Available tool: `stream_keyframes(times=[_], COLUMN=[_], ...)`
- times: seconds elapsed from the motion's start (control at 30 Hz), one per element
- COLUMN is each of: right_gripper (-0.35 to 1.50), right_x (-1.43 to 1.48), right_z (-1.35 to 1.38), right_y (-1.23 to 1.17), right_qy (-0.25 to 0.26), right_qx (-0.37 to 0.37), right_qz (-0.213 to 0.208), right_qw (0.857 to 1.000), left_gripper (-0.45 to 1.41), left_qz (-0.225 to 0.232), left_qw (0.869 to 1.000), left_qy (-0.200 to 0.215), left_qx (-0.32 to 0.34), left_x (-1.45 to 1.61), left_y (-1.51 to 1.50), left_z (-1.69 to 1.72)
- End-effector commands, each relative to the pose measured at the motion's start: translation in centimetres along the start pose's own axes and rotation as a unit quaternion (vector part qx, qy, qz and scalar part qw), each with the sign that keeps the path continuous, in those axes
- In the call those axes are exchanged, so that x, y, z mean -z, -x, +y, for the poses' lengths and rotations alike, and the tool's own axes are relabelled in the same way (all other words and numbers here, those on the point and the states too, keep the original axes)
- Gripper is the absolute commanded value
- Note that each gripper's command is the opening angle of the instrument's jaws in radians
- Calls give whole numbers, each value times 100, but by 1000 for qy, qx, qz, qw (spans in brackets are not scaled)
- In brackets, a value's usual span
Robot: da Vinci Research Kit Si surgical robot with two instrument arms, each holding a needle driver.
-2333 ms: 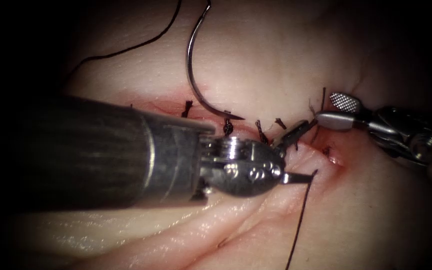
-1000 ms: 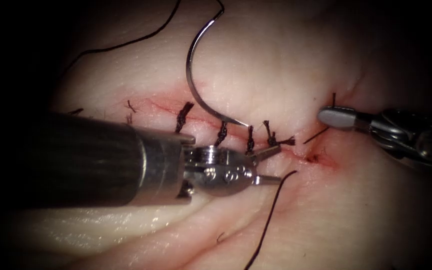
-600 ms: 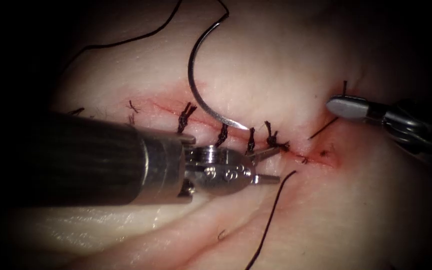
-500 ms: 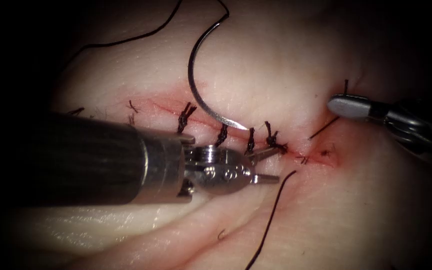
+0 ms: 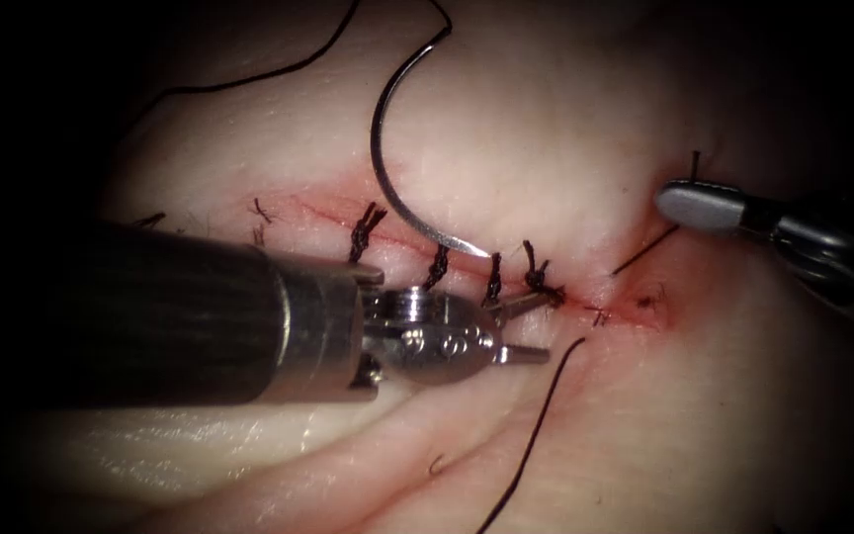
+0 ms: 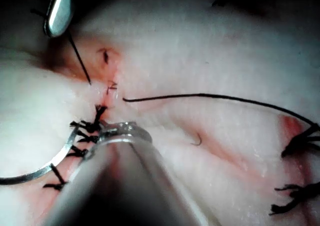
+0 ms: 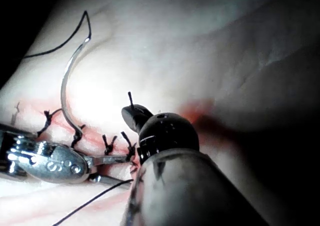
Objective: Wound Closure
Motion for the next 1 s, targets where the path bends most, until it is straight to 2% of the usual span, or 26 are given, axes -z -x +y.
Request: stream_keyframes(times=[0.03, 0.1, 0.17, 0.2, 0.27, 0.33, 0.47, 0.6, 0.73, 0.8, 0.93, 1.0], right_gripper=[-35, -30, 46, 71, 115, 133, 140, 143, 137, 132, 145, 145], right_x=[-9, -11, -10, -9, -6, -3, 7, 22, 36, 41, 45, 46], right_z=[-2, -3, -3, -2, -1, 0, 0, -5, -17, -22, -28, -30], right_y=[1, 3, 6, 6, 5, 3, 1, 1, 2, -1, -6, -5], right_qy=[0, -16, -26, -28, -30, -32, -50, -62, -71, -73, -68, -70], right_qx=[9, 17, 28, 40, 56, 60, 73, 121, 150, 191, 270, 282], right_qz=[1, 2, 11, 17, 33, 47, 71, 76, 77, 82, 92, 81], right_qw=[1000, 1000, 999, 999, 997, 997, 994, 988, 983, 975, 956, 953], left_gripper=[38, 38, 38, 38, 38, 39, 39, 39, 38, 38, 38, 38], left_qz=[1, 0, 6, 12, 28, 36, 58, 86, 108, 127, 184, 209], left_qw=[1000, 1000, 999, 999, 999, 999, 996, 988, 981, 976, 964, 957], left_qy=[0, 2, 14, 16, 22, 29, 50, 67, 81, 86, 93, 95], left_qx=[0, 9, 28, 33, 38, 25, -37, -106, -142, -155, -167, -176], left_x=[-6, -1, 10, 15, 30, 44, 73, 91, 101, 104, 106, 105], left_y=[-3, -7, -16, -21, -32, -40, -52, -52, -44, -40, -38, -41], left_z=[-1, -2, -3, -2, -1, 1, 14, 31, 38, 40, 40, 40])
